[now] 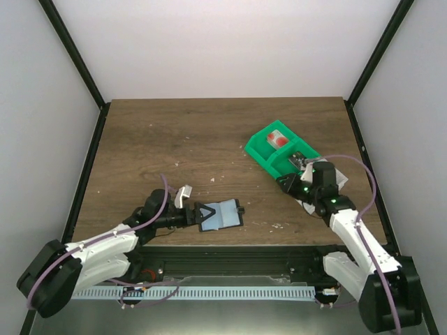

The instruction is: Take the credit cards out of the card holder

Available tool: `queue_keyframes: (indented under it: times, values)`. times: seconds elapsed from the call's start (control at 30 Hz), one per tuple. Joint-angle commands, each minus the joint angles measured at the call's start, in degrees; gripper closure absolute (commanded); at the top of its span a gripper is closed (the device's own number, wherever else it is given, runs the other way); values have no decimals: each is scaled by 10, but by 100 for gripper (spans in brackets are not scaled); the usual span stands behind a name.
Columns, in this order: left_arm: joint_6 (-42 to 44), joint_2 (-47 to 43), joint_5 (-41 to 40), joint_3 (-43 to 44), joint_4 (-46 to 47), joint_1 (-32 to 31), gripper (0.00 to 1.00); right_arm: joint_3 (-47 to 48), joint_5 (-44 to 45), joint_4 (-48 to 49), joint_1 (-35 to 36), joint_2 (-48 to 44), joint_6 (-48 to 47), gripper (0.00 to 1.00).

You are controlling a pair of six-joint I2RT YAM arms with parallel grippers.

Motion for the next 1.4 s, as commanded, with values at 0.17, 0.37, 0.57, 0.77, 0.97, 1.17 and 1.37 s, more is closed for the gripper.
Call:
queue_keyframes:
  times: [0.17, 0.37, 0.57, 0.77, 0.97, 1.17, 1.37]
  values:
    - [-94, 35, 30, -66, 197, 56, 0, -21, 11, 106, 179, 75, 65, 71]
    - [-117, 44, 53, -81, 242, 83, 0, 2, 13, 169, 278, 173, 74, 70]
    - [-140, 28, 33, -90, 236, 86, 0, 39, 38, 218, 365, 260, 88, 70]
    - [-194, 24, 41, -111, 289, 90, 0, 83, 42, 216, 411, 333, 89, 70]
    - [-210, 4, 33, -116, 271, 92, 0, 114, 28, 212, 426, 396, 79, 70]
    - [-176, -13, 28, -101, 208, 93, 0, 110, 47, 186, 444, 454, 88, 71]
    - [-162, -7, 28, -105, 201, 92, 0, 75, 70, 198, 444, 468, 95, 87]
